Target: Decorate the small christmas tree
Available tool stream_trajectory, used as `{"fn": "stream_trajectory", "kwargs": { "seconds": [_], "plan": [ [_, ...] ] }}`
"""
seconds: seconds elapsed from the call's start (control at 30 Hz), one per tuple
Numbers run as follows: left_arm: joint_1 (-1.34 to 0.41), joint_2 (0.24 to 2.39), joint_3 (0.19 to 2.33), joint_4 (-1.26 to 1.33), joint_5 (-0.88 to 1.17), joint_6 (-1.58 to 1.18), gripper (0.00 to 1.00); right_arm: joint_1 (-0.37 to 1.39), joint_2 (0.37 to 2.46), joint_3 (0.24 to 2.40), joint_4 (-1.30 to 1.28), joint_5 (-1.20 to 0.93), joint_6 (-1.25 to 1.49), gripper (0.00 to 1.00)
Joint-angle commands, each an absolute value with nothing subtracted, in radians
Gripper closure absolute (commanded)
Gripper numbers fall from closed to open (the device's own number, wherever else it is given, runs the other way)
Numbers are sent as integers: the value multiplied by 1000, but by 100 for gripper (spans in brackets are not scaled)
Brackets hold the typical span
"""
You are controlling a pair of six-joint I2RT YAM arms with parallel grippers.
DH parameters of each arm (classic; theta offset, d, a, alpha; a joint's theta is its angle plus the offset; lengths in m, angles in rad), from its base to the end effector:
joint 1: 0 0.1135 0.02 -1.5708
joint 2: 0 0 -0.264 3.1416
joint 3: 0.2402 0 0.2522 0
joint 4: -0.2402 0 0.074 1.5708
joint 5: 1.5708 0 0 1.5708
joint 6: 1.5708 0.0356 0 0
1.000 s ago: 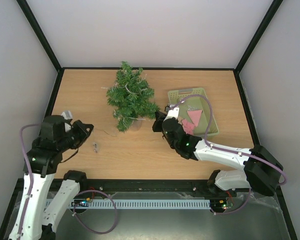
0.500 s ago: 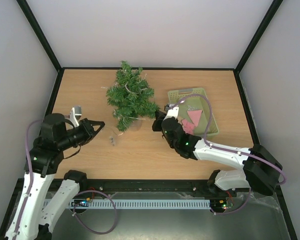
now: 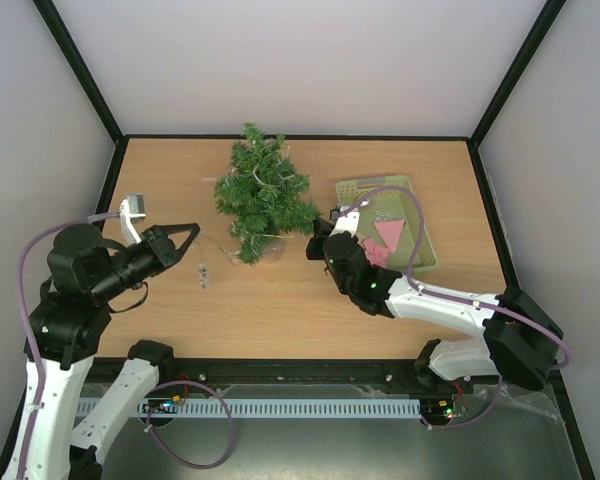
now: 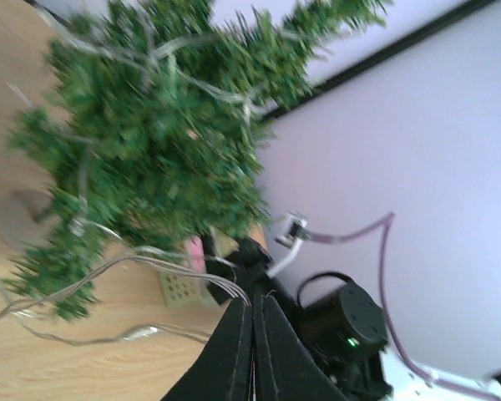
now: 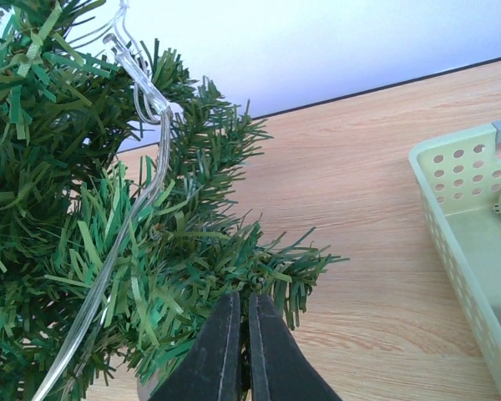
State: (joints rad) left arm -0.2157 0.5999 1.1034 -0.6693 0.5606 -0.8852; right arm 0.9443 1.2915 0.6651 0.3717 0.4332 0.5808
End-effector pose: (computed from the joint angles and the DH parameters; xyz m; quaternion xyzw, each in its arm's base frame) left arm 0.0843 -0.0378 0.4161 -0.0721 0.7515 -0.5047 0.4188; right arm 0.1785 0.2211 0.2455 -0.0104 0.7837 0.2896 0.5493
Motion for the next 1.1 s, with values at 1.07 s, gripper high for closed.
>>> {"fn": "stream_trajectory", "kwargs": {
  "seconds": [1.07],
  "plan": [
    [-220, 468, 855, -520, 693, -984, 98, 924, 1295, 704, 376, 501, 491, 98]
  ]
}}
